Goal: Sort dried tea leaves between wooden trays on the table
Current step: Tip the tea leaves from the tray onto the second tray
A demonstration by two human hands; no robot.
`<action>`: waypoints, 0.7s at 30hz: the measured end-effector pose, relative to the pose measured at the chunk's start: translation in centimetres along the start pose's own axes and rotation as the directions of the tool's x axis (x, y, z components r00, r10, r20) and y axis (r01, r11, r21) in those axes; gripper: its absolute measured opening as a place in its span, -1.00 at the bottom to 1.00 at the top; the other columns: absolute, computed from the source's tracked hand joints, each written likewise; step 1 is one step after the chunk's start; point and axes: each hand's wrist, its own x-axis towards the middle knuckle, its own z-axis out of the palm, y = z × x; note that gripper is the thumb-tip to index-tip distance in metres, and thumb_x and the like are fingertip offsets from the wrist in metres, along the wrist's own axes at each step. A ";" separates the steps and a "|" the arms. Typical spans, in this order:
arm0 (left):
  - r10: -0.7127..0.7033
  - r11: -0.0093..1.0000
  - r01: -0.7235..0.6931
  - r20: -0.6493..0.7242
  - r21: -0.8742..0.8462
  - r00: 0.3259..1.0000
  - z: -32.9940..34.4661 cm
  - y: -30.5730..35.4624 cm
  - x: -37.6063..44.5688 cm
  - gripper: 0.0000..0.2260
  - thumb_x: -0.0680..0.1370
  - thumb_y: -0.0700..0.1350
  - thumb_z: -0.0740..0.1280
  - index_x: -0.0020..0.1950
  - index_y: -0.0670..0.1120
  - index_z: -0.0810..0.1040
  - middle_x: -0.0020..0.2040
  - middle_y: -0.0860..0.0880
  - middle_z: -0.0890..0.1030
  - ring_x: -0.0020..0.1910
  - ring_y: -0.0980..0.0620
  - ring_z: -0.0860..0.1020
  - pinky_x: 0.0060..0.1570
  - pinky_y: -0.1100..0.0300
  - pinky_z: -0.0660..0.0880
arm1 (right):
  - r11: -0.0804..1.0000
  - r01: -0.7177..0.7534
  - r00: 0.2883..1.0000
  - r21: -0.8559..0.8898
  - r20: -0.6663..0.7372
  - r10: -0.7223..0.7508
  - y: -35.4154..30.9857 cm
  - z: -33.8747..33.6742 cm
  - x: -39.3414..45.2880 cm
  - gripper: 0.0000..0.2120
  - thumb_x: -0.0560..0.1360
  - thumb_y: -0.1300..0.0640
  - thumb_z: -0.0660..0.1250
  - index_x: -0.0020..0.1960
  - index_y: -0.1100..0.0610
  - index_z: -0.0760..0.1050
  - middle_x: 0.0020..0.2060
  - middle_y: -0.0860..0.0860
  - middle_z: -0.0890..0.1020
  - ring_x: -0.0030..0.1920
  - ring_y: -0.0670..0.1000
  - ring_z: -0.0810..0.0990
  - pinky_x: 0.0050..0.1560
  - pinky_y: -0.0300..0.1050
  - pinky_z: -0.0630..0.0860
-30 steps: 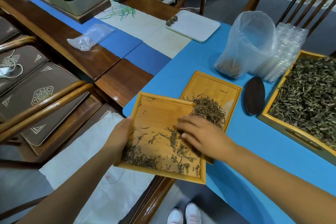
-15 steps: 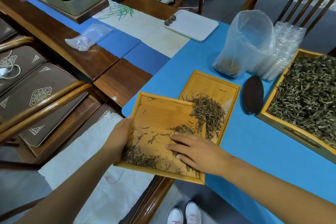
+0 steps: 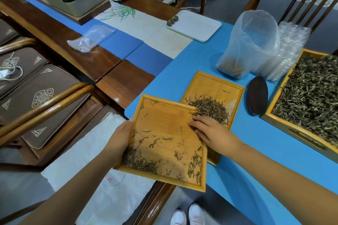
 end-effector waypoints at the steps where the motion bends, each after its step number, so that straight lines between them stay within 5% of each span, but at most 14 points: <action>1: 0.004 1.000 -0.004 0.008 0.001 1.000 -0.1 -0.1 0.0 -0.59 0.58 0.20 0.02 -0.07 0.01 0.57 -0.15 -0.09 0.68 -0.13 -0.05 0.64 -0.27 0.14 0.50 | 1.000 -0.015 1.000 0.002 -0.002 0.015 0.2 -0.1 0.1 -0.65 0.60 0.14 0.12 0.39 0.09 0.33 0.39 0.06 0.36 0.42 0.05 0.26 0.40 -0.18 0.18; 8: -0.030 0.999 0.030 0.014 0.019 0.999 -0.3 0.0 -0.5 -0.54 0.58 0.18 0.02 0.02 -0.13 0.55 -0.04 -0.23 0.65 -0.02 -0.21 0.62 -0.03 -0.01 0.55 | 0.995 -0.095 0.995 0.031 -0.039 0.096 1.3 -0.5 1.3 -0.68 0.60 0.15 0.13 0.33 0.12 0.39 0.34 0.07 0.42 0.35 0.08 0.35 0.36 -0.17 0.23; 14: -0.003 0.998 0.003 0.005 0.057 1.000 -0.6 -0.5 -0.4 -0.58 0.60 0.16 -0.01 -0.07 -0.08 0.52 -0.05 -0.24 0.63 -0.07 -0.17 0.61 -0.21 0.11 0.53 | 0.985 -0.162 0.986 0.055 -0.032 0.164 2.1 -0.5 2.0 -0.69 0.60 0.17 0.12 0.32 0.12 0.39 0.31 0.07 0.45 0.31 0.09 0.38 0.32 -0.14 0.27; 21: 0.022 0.998 -0.023 0.009 0.052 1.000 -1.5 -1.9 0.1 -0.57 0.59 0.22 -0.02 -0.01 0.00 0.54 -0.08 -0.09 0.66 -0.05 -0.07 0.63 -0.17 0.10 0.52 | 0.975 -0.193 0.981 0.108 -0.005 0.195 2.6 -0.7 2.8 -0.71 0.59 0.20 0.13 0.29 0.15 0.40 0.25 0.08 0.49 0.26 0.09 0.42 0.26 -0.15 0.29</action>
